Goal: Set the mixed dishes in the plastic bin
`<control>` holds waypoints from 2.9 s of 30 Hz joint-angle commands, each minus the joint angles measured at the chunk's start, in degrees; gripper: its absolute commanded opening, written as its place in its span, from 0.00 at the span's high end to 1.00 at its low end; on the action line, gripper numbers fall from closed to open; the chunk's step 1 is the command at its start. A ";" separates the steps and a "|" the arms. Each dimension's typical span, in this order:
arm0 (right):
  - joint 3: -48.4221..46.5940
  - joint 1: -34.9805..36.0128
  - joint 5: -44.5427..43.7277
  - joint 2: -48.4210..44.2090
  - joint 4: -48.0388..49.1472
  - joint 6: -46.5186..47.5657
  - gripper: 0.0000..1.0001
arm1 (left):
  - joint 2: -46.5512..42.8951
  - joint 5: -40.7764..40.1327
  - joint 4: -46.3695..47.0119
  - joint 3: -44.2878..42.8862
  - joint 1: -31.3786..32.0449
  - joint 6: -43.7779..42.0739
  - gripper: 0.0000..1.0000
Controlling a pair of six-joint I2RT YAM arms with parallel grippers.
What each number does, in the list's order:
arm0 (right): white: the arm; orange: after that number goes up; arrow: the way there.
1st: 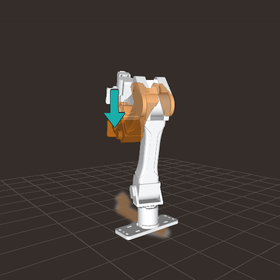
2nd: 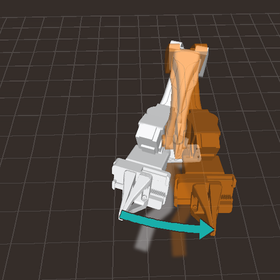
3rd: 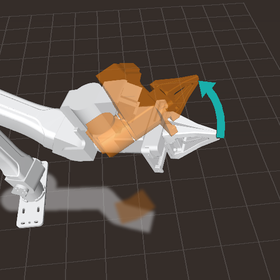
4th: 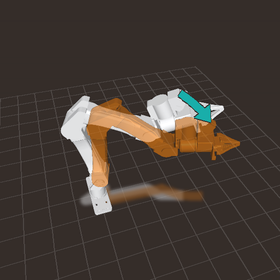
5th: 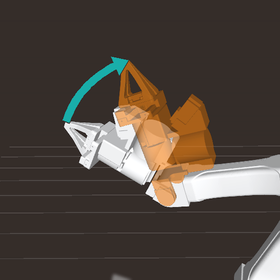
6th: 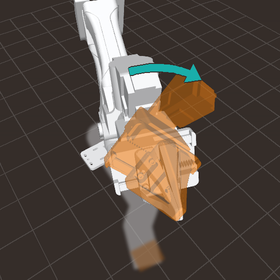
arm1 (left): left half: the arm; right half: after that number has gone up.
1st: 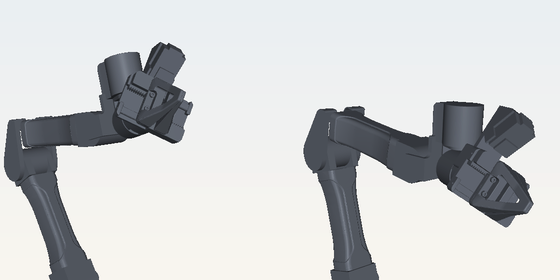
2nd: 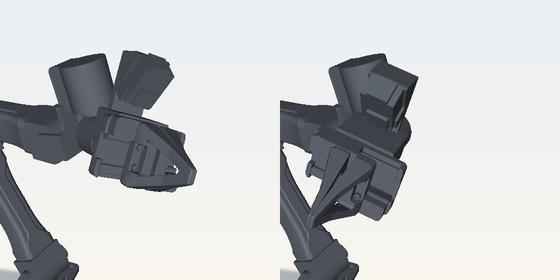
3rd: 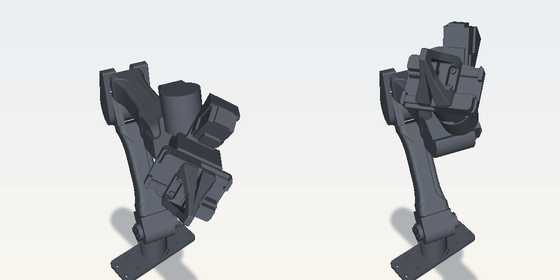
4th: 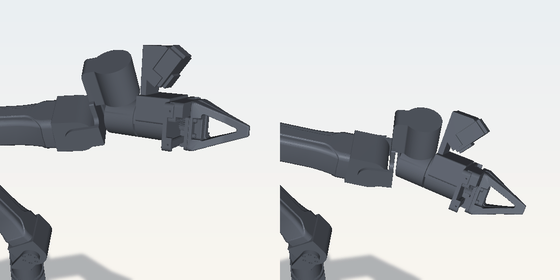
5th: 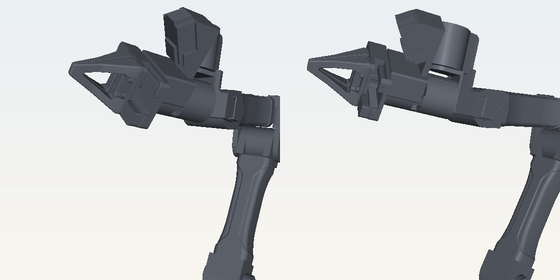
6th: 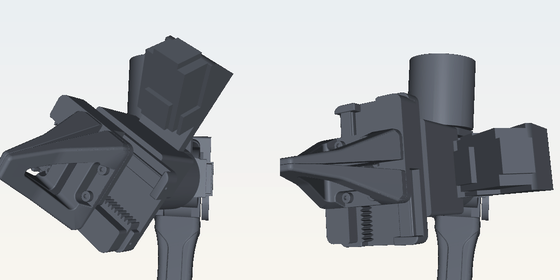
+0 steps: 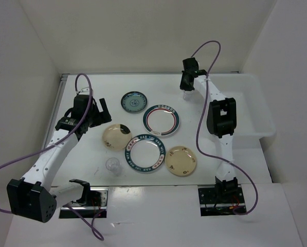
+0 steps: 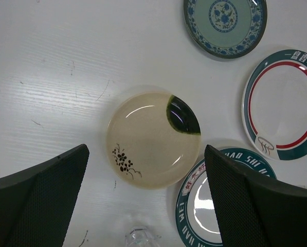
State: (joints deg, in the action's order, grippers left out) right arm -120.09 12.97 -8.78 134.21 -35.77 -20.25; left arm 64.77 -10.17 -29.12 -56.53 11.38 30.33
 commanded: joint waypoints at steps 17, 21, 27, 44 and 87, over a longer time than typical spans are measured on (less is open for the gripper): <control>-11.03 0.13 6.51 -15.63 -8.34 3.38 1.00 | 1.14 4.81 3.37 0.55 -0.21 1.75 0.00; -11.40 -5.13 1.77 -20.73 -10.28 2.85 1.00 | 1.67 5.95 4.51 1.07 -0.21 1.75 0.00; -5.25 -12.78 -3.17 -25.14 -11.52 2.32 1.00 | 1.67 7.10 5.57 2.13 -0.21 1.75 0.00; 14.98 -22.20 4.64 -16.98 -3.52 -2.51 1.00 | 2.20 8.15 4.51 3.71 -0.21 1.23 0.00; 22.62 -5.77 11.32 -47.20 -0.79 0.74 0.16 | -4.05 17.98 -8.83 0.99 -0.22 7.11 0.00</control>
State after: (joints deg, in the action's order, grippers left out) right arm -99.88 3.64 3.20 88.42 -36.29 -20.43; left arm 60.38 0.40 -31.51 -53.80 10.94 36.07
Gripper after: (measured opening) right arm 0.834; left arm 0.998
